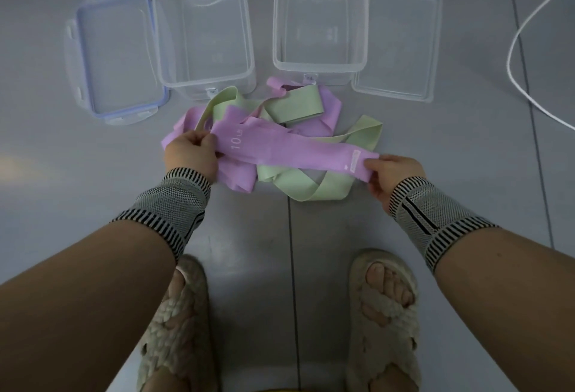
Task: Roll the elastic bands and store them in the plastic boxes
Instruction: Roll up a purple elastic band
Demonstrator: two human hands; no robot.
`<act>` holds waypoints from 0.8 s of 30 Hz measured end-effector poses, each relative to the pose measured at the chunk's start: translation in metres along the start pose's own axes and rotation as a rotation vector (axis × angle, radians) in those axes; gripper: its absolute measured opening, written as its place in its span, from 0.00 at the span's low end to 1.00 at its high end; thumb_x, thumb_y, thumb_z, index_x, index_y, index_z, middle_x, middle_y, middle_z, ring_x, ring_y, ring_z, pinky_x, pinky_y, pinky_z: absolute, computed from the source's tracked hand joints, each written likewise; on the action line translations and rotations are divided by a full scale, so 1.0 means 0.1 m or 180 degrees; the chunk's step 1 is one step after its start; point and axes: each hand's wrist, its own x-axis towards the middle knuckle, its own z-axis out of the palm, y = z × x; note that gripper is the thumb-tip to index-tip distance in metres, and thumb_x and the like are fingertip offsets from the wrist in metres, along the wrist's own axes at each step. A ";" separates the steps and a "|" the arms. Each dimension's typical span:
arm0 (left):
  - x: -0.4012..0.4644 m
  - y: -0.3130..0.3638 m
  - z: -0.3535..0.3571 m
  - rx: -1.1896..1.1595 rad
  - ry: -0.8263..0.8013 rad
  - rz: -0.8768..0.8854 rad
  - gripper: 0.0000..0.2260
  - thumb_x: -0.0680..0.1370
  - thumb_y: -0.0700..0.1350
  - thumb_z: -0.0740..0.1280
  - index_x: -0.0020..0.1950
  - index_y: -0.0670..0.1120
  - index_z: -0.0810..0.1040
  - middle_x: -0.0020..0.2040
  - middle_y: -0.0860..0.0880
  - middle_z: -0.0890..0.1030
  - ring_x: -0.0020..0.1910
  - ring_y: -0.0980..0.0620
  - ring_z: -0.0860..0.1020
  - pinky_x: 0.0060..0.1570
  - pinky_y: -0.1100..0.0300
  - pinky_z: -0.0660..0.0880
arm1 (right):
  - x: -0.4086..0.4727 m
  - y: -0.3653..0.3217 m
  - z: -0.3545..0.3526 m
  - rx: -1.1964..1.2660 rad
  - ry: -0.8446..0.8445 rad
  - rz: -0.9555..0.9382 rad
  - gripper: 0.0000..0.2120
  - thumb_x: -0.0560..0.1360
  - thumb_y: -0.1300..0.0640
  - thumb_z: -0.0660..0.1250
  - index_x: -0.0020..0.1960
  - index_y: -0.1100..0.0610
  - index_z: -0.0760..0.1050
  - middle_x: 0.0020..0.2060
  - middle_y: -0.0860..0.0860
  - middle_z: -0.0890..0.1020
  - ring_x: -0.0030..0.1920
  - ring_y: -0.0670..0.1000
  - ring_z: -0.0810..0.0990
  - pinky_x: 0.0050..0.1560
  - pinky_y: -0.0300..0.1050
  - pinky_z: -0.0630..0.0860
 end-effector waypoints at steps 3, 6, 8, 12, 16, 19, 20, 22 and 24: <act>0.07 -0.02 -0.06 -0.0146 0.0299 -0.0108 0.07 0.77 0.43 0.62 0.48 0.45 0.79 0.43 0.46 0.79 0.41 0.48 0.76 0.45 0.59 0.73 | 0.05 -0.07 -0.04 0.0026 0.0365 -0.0389 0.09 0.65 0.60 0.73 0.32 0.50 0.75 0.31 0.52 0.79 0.34 0.54 0.77 0.45 0.52 0.77; 0.10 -0.03 -0.06 -0.0072 0.0277 -0.0193 0.09 0.77 0.44 0.63 0.52 0.44 0.81 0.45 0.45 0.80 0.44 0.47 0.77 0.48 0.59 0.73 | 0.03 -0.19 -0.01 0.0120 0.0335 -0.0426 0.09 0.66 0.61 0.73 0.34 0.51 0.76 0.32 0.53 0.80 0.34 0.54 0.78 0.45 0.51 0.79; 0.07 -0.02 -0.02 -0.0058 0.0162 -0.0154 0.10 0.77 0.45 0.63 0.54 0.45 0.81 0.45 0.47 0.79 0.45 0.48 0.77 0.47 0.60 0.72 | -0.02 -0.24 0.05 0.0258 0.0145 -0.0356 0.10 0.69 0.64 0.72 0.35 0.53 0.75 0.33 0.54 0.79 0.32 0.53 0.77 0.40 0.48 0.78; -0.02 0.08 -0.04 0.0046 0.0216 0.0305 0.11 0.77 0.46 0.63 0.58 0.50 0.78 0.51 0.50 0.78 0.46 0.53 0.75 0.48 0.63 0.69 | -0.21 -0.36 0.19 0.0472 -0.0297 -0.0327 0.09 0.71 0.67 0.70 0.39 0.55 0.73 0.35 0.56 0.78 0.31 0.51 0.75 0.33 0.42 0.75; -0.29 0.35 -0.07 0.0429 -0.0477 0.1825 0.12 0.73 0.49 0.70 0.57 0.52 0.79 0.56 0.53 0.78 0.50 0.57 0.74 0.55 0.62 0.71 | -0.49 -0.59 0.37 0.0766 -0.0738 -0.0362 0.10 0.72 0.69 0.68 0.47 0.56 0.72 0.40 0.57 0.79 0.32 0.50 0.78 0.29 0.40 0.76; -0.55 0.58 -0.10 0.0731 -0.1005 0.2707 0.21 0.68 0.52 0.74 0.60 0.51 0.78 0.54 0.56 0.78 0.49 0.60 0.72 0.55 0.69 0.66 | -0.75 -0.84 0.50 0.0915 -0.1081 -0.0420 0.10 0.73 0.69 0.67 0.50 0.57 0.71 0.37 0.57 0.78 0.31 0.51 0.78 0.28 0.41 0.78; -0.60 0.64 -0.12 0.0750 -0.1027 0.2850 0.22 0.68 0.52 0.75 0.61 0.50 0.78 0.54 0.56 0.79 0.49 0.61 0.72 0.53 0.71 0.65 | -0.84 -0.94 0.53 0.0938 -0.1183 -0.0432 0.09 0.73 0.69 0.66 0.50 0.58 0.71 0.36 0.57 0.78 0.30 0.51 0.78 0.28 0.41 0.77; -0.63 0.75 -0.24 0.0640 -0.0966 0.2926 0.20 0.69 0.51 0.75 0.59 0.51 0.78 0.52 0.55 0.81 0.48 0.59 0.77 0.53 0.68 0.69 | -1.03 -1.15 0.57 0.1000 -0.1414 -0.0401 0.07 0.73 0.68 0.65 0.50 0.61 0.72 0.34 0.59 0.80 0.29 0.52 0.80 0.28 0.41 0.78; -0.64 0.90 -0.43 0.0473 -0.0831 0.2864 0.13 0.71 0.48 0.73 0.55 0.50 0.80 0.47 0.54 0.83 0.45 0.59 0.79 0.52 0.65 0.73 | -1.24 -1.36 0.57 0.1076 -0.1638 -0.0285 0.05 0.73 0.67 0.63 0.49 0.63 0.73 0.32 0.61 0.81 0.30 0.55 0.81 0.31 0.42 0.80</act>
